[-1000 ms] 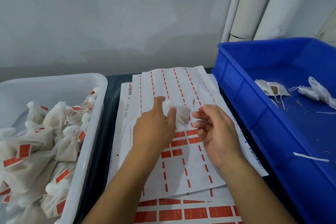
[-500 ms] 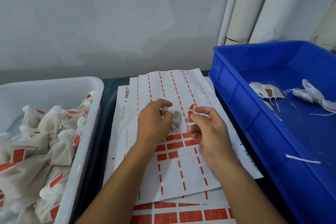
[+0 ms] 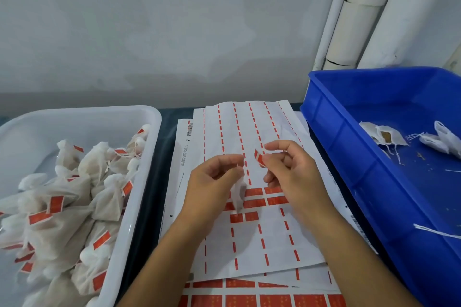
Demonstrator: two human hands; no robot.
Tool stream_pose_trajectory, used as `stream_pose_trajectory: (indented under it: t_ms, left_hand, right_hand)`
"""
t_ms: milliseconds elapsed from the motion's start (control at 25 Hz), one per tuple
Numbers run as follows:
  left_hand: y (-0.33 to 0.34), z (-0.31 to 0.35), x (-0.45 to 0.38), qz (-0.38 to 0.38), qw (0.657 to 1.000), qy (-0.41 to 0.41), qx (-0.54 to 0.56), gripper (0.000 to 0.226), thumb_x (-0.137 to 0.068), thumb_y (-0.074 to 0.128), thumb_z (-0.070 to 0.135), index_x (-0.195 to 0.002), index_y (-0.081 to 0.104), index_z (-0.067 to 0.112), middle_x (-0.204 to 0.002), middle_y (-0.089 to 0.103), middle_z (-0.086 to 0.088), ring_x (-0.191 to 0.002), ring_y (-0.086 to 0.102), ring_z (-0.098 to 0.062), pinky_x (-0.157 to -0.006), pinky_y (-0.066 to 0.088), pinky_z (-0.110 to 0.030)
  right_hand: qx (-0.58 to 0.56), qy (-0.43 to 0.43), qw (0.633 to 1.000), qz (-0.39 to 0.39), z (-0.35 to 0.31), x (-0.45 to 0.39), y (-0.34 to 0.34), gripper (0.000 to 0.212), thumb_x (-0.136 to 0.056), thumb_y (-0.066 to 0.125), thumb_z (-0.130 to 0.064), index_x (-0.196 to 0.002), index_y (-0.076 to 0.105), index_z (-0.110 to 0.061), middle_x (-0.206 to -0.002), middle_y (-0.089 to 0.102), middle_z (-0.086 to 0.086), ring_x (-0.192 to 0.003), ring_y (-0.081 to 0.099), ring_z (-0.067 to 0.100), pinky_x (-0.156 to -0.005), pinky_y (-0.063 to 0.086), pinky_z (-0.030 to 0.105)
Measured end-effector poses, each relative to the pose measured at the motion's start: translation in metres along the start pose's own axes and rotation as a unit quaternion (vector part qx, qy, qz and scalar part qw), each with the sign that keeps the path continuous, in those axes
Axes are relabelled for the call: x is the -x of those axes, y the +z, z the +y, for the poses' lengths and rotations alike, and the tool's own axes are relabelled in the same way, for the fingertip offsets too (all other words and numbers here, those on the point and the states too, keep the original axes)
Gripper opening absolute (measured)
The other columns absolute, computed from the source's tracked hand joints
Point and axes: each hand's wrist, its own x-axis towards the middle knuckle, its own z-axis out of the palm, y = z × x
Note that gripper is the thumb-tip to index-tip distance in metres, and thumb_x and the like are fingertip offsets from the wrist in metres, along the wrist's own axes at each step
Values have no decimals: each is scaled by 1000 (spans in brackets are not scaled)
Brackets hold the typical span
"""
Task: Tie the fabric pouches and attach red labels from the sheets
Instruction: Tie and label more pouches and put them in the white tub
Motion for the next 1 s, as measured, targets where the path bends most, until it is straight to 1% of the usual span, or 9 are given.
stream_pose_trajectory:
  t_ms: [120,240,360,440,520,680,840,920,1000]
  left_hand:
    - [-11,-4,13,-37,999,3,-13,26,-94,73,25,-110,74,46,-109,70,34,-97,68,8,-59,49,-3]
    - [-16,-7,23,-69,997,35,-22,37,-94,73,19,-120,71,44,-116,70,29,-97,73,-4,-65,53,-7]
    - [-17,-7,27,-92,994,59,-10,37,-94,72,14,-121,71,38,-111,75,17,-90,76,-15,-70,57,-14]
    - [-18,-6,27,-92,994,66,-7,35,-94,72,13,-120,72,36,-109,76,15,-90,76,-16,-72,58,-16]
    - [-19,-7,26,-88,994,64,4,33,-94,72,12,-119,73,33,-110,76,16,-91,76,-15,-73,57,-15]
    - [-20,-9,26,-78,995,60,24,25,-97,68,19,-117,74,33,-109,76,13,-96,75,-14,-79,59,-18]
    - [-15,-9,28,-71,994,68,46,23,-100,63,15,-116,74,28,-104,77,5,-97,75,-16,-83,60,-25]
    - [-15,-10,28,-58,994,65,64,28,-101,62,14,-120,70,32,-95,77,-1,-90,75,-20,-80,61,-28]
    - [-15,-11,27,-50,994,56,76,35,-101,63,16,-127,62,39,-86,76,-6,-85,73,-31,-79,63,-35]
  right_hand:
    - [-2,-5,1000,-19,4,8,4,13,-96,70,-33,-107,64,-33,-81,74,-10,-76,74,12,-63,57,16]
    - [-15,-30,998,-59,5,15,11,19,-89,75,-37,-101,64,-27,-81,72,-10,-75,74,15,-64,59,21]
    - [6,-65,994,-91,4,15,17,16,-88,76,-36,-94,65,-26,-82,71,-10,-79,73,16,-65,62,26]
    - [34,-83,992,-89,5,15,19,12,-90,76,-33,-94,65,-28,-84,70,-12,-83,73,15,-68,64,29]
    - [48,-88,992,-82,5,15,21,16,-88,74,-39,-95,64,-27,-85,70,-13,-83,73,15,-69,64,30]
    - [66,-99,990,-74,3,17,24,25,-82,68,-53,-94,61,-31,-85,70,-16,-82,72,10,-68,62,23]
    - [80,-110,988,-72,7,16,23,16,-90,76,-32,-95,61,-31,-85,70,-17,-81,72,9,-67,61,22]
    - [90,-116,987,-66,6,16,23,19,-91,76,-31,-98,59,-32,-85,70,-18,-80,72,6,-66,58,16]
    - [96,-111,987,-70,6,17,23,22,-91,75,-37,-104,57,-39,-90,69,-22,-83,71,2,-65,55,11]
